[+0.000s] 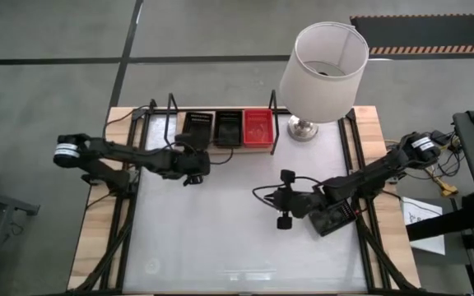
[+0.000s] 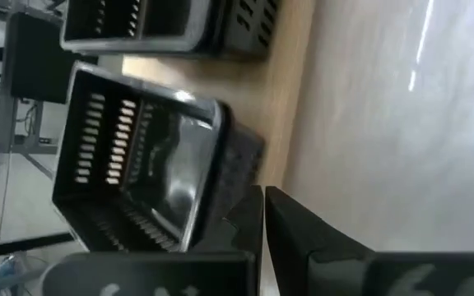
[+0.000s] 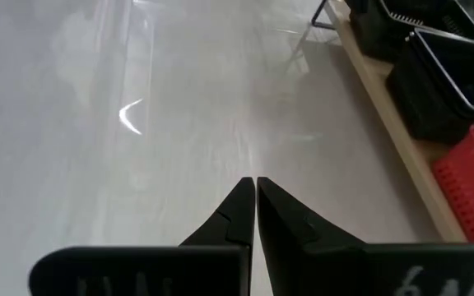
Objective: Stack baskets on shelf by color
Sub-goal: Stack the black bin on the left black bin on the shelf
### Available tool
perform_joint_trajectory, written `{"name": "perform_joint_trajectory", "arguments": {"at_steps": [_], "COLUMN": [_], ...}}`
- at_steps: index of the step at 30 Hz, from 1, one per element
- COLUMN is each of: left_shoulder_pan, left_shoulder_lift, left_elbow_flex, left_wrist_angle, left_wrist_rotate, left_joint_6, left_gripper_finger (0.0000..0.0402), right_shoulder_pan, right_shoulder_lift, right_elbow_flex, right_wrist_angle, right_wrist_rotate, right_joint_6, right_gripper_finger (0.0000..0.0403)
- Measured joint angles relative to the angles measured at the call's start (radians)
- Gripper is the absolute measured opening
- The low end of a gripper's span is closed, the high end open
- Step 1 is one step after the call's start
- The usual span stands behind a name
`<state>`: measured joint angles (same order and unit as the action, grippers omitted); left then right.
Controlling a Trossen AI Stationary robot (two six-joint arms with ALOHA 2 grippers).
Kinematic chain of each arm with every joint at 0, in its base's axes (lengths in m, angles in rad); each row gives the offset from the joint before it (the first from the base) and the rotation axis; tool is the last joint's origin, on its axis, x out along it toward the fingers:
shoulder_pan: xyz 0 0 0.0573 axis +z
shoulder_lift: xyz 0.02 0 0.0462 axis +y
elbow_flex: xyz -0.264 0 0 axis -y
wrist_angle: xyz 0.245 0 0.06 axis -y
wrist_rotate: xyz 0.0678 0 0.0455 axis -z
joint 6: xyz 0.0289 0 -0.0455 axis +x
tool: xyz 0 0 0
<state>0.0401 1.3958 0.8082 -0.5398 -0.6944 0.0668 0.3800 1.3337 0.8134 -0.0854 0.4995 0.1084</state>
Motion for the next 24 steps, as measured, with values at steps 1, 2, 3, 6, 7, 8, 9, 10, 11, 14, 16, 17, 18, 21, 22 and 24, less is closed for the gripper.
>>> {"name": "perform_joint_trajectory", "arguments": {"at_steps": [1,2,3,6,7,8,9,10,11,14,16,17,18,21,22,24], "left_shoulder_pan": [0.010,0.017,0.023,0.033,0.036,0.039,0.041,0.044,0.045,0.051,0.051,0.050,0.050,0.050,0.050,0.041], "left_shoulder_lift": [0.011,0.022,0.033,0.045,0.046,0.047,0.047,0.045,0.042,0.030,0.025,0.018,0.011,-0.006,-0.009,-0.023], "left_elbow_flex": [0.004,0.006,0.007,0.014,0.014,0.014,0.011,0.008,0.008,0.009,0.011,0.011,0.011,0.009,0.009,0.009], "left_wrist_angle": [0.015,0.025,0.036,0.103,0.134,0.162,0.183,0.197,0.213,0.216,0.202,0.190,0.184,0.191,0.190,0.188], "left_wrist_rotate": [-0.001,0.001,0.004,0.006,0.006,0.007,0.008,0.008,0.008,0.008,0.014,0.022,0.029,0.035,0.035,0.043], "left_joint_6": [0.013,0.022,0.034,0.063,0.072,0.081,0.091,0.098,0.101,0.103,0.109,0.120,0.124,0.125,0.125,0.124], "left_gripper_finger": [0.0000,0.0000,0.0000,0.0000,0.0000,0.0000,0.0000,0.0000,0.0000,0.0000,0.0000,0.0000,0.0000,0.0000,0.0000,0.0000], "right_shoulder_pan": [0.000,0.000,0.000,-0.001,-0.001,-0.001,-0.001,-0.001,-0.001,-0.001,-0.001,-0.001,-0.001,-0.001,-0.001,-0.001], "right_shoulder_lift": [-0.003,-0.005,-0.008,-0.005,-0.004,-0.004,-0.004,-0.004,-0.004,-0.004,-0.003,-0.002,0.000,0.005,0.006,0.008], "right_elbow_flex": [-0.010,-0.017,-0.022,-0.025,-0.025,-0.025,-0.025,-0.025,-0.025,-0.025,-0.025,-0.025,-0.025,-0.025,-0.025,-0.026], "right_wrist_angle": [0.009,0.017,0.016,0.018,0.017,0.015,0.016,0.016,0.016,0.015,0.016,0.016,0.016,0.016,0.016,0.015], "right_wrist_rotate": [0.000,0.000,0.000,0.000,0.000,0.000,0.000,0.000,0.000,0.000,0.000,0.000,0.000,0.000,0.000,-0.001], "right_joint_6": [0.003,0.006,0.008,0.009,0.007,0.006,0.006,0.007,0.007,0.006,0.007,0.008,0.009,0.011,0.013,0.014], "right_gripper_finger": [0.0009,0.0009,0.0009,0.0009,0.0009,0.0009,0.0009,0.0009,0.0009,0.0009,0.0009,0.0009,0.0009,0.0009,0.0009,0.0009]}}
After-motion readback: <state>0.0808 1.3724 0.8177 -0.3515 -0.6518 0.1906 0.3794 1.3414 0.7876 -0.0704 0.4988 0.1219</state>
